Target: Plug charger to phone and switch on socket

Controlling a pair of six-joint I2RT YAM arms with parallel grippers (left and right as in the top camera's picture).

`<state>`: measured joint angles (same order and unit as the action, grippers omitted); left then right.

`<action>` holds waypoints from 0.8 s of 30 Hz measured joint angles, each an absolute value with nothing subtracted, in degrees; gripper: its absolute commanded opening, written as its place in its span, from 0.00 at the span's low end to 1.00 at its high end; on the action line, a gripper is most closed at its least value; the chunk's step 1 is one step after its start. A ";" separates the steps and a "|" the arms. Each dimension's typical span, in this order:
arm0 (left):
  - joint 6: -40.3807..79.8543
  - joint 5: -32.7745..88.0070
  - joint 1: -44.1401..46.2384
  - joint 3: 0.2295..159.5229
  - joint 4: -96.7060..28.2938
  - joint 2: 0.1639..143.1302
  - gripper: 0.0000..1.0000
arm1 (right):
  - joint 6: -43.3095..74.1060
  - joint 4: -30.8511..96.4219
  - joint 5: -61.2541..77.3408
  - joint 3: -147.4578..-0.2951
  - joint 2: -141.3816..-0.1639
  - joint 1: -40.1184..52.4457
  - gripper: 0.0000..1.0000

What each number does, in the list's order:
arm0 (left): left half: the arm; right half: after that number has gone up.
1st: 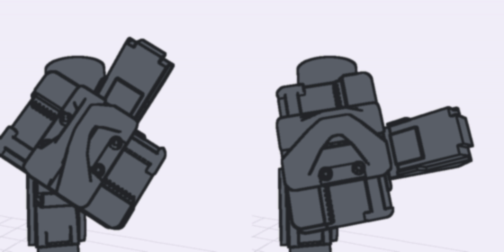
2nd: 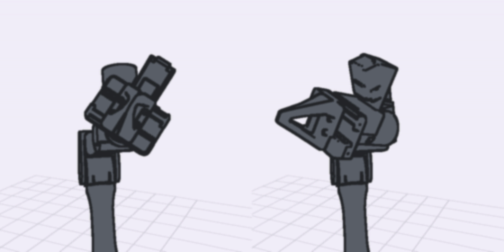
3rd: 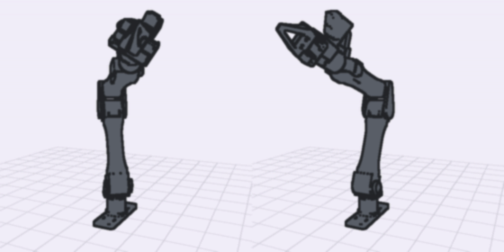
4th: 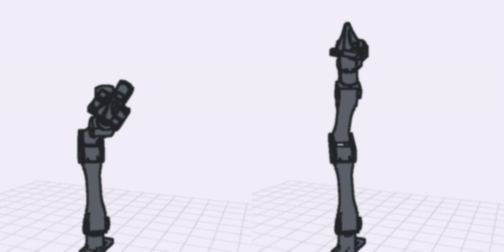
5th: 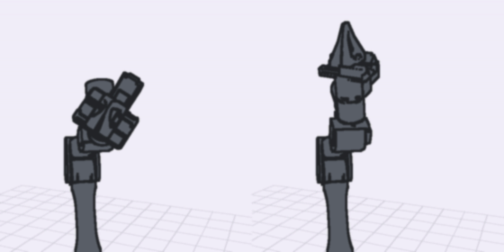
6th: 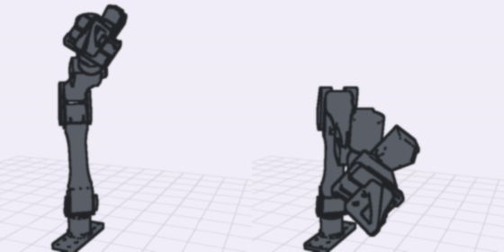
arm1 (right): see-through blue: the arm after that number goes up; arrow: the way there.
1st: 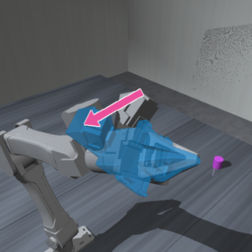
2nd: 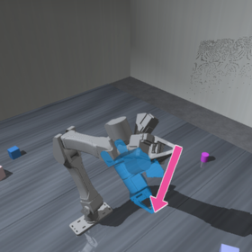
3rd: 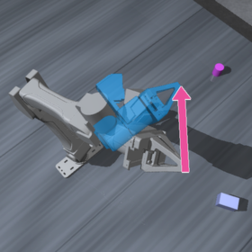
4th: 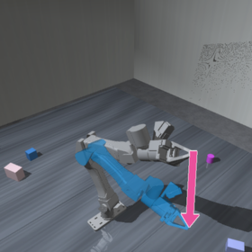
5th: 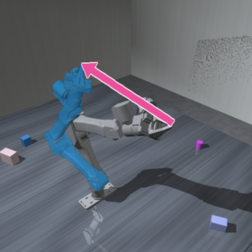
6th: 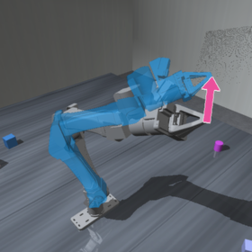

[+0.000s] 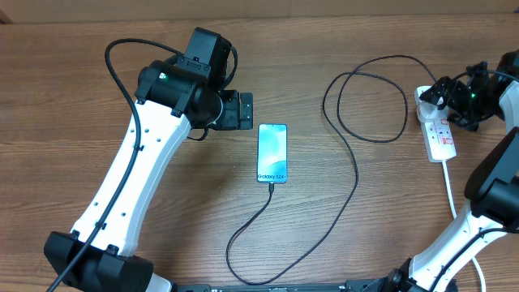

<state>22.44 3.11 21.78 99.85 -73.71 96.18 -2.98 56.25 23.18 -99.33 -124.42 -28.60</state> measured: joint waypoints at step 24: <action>22.44 3.11 21.78 99.85 -73.73 96.18 0.99 | -4.12 54.94 22.13 -98.54 -124.49 -27.16 1.00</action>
<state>22.44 3.11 21.78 99.85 -73.73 96.18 -4.12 54.94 22.13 -98.54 -124.49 -27.16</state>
